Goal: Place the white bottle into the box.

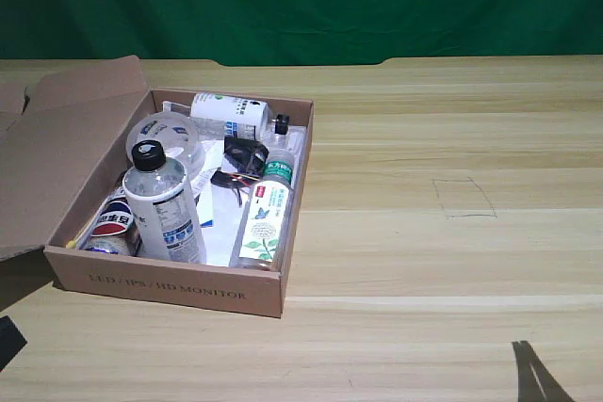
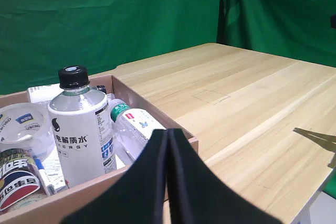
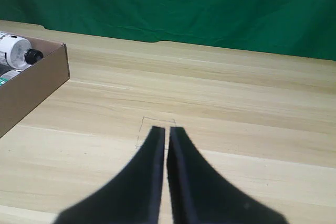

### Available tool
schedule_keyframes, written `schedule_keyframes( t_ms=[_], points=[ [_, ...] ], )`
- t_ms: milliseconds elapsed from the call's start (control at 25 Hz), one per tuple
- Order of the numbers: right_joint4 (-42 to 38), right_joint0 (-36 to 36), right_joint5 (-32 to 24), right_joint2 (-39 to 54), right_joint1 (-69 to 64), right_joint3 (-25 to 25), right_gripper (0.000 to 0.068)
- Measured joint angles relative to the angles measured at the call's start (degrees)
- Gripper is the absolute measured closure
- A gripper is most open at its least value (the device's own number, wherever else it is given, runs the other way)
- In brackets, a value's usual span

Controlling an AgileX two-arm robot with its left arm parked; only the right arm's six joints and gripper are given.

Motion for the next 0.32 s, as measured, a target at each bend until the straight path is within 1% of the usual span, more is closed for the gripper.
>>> schedule_keyframes(
  t_ms=[320],
  points=[
    [0.00, 0.00, 0.00, 0.00, 0.00, 0.00, 0.0680]
  ],
)
